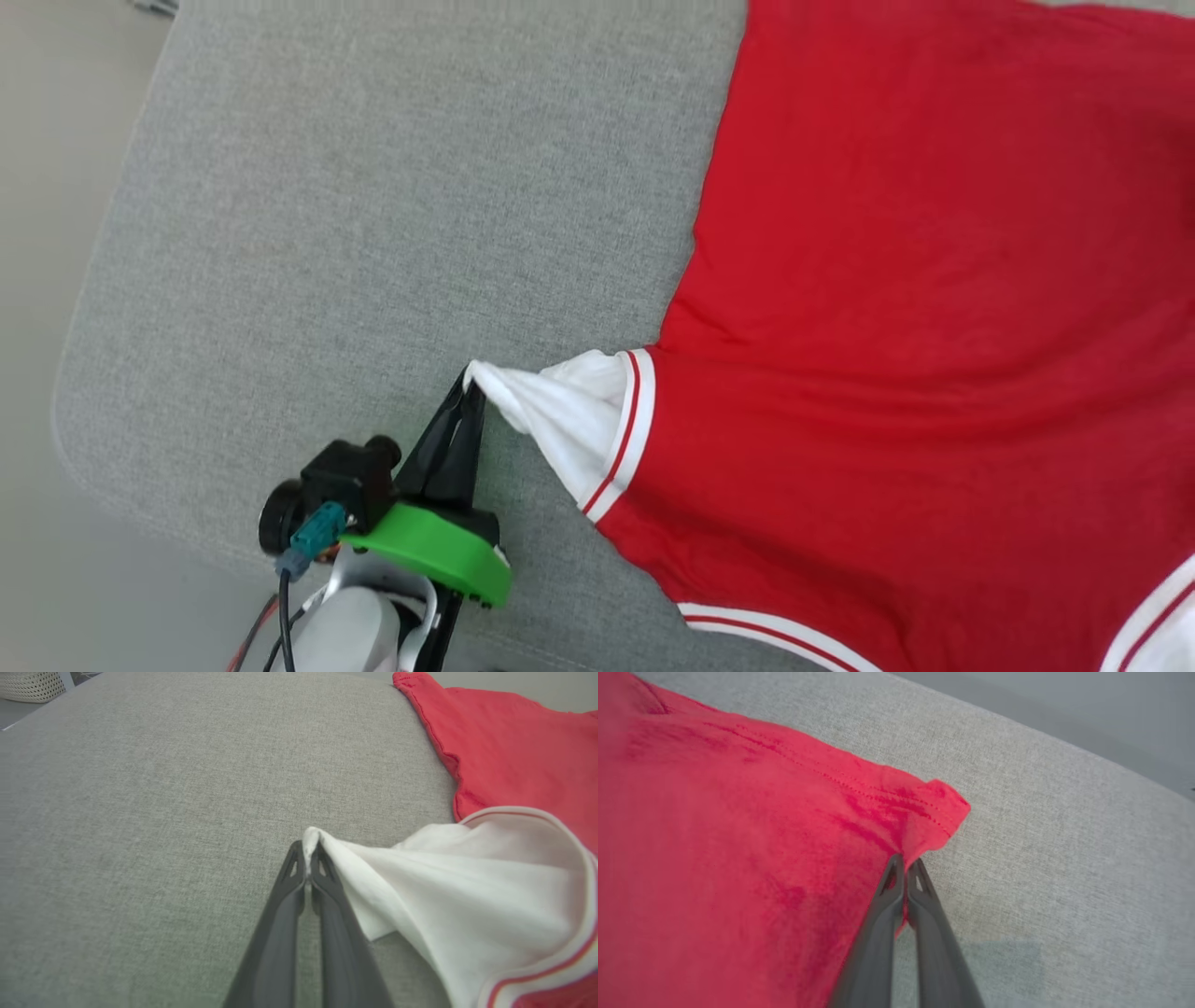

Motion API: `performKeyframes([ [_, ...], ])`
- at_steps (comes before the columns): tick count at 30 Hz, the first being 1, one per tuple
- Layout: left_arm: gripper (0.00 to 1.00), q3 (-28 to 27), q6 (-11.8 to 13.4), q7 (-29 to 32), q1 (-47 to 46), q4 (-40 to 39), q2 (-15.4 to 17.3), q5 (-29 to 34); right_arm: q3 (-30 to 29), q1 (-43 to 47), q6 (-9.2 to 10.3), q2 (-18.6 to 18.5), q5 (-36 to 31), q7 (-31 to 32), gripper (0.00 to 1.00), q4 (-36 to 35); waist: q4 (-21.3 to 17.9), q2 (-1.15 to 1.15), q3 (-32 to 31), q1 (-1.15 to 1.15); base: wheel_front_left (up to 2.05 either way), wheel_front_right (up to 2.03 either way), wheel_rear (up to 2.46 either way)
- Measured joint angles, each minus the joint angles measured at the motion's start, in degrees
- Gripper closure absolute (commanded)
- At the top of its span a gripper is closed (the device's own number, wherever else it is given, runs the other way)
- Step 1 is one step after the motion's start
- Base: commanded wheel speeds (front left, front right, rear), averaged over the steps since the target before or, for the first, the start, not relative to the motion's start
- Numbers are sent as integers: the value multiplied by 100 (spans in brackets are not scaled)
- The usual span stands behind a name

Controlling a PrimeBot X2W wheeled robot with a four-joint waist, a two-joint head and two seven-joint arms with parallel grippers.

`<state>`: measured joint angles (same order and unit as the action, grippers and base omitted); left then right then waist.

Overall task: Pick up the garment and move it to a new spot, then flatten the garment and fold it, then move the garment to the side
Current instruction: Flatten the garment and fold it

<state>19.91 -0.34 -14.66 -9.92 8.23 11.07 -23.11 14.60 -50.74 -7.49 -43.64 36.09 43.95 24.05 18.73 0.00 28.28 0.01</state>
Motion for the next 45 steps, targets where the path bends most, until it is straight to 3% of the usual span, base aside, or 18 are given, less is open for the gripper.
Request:
performKeyframes([
  [8,100,-335,-35,0,495,201,67,22,199,1602,-1,-578,580,-767,100,-731,-228,0,-746,-1,0,0,0],
  [17,100,-610,49,0,1067,276,186,-31,-787,3825,-3,-553,909,-1384,100,-1184,-673,0,-1515,-1,0,0,0],
  [24,100,-733,92,0,1340,334,225,-110,-1524,5415,-4,102,899,-1497,100,-1457,-1098,0,-1878,-1,0,0,0],
  [25,100,-744,108,0,1367,370,244,-118,-1646,5951,-4,477,845,-1497,100,-1485,-1241,0,-2005,-1,0,0,0],
  [36,100,-730,108,0,1371,432,293,-162,-1813,7078,-4,1227,675,-1187,100,-1557,-1498,0,-2199,-1,0,0,0],
  [37,100,-723,108,0,1371,439,293,-162,-1844,7083,-4,1277,631,-1196,65,-1569,-1497,0,-2200,-1,0,0,0],
  [38,100,-721,108,0,1371,442,293,-163,-1868,7081,-4,1305,610,-1204,0,-1596,-1497,0,-2201,-1,0,0,0],
  [45,100,-688,110,1,1370,434,294,-166,-2345,6763,-3,1335,281,-1590,0,-2171,-1472,0,-2229,-1,0,0,0],
])
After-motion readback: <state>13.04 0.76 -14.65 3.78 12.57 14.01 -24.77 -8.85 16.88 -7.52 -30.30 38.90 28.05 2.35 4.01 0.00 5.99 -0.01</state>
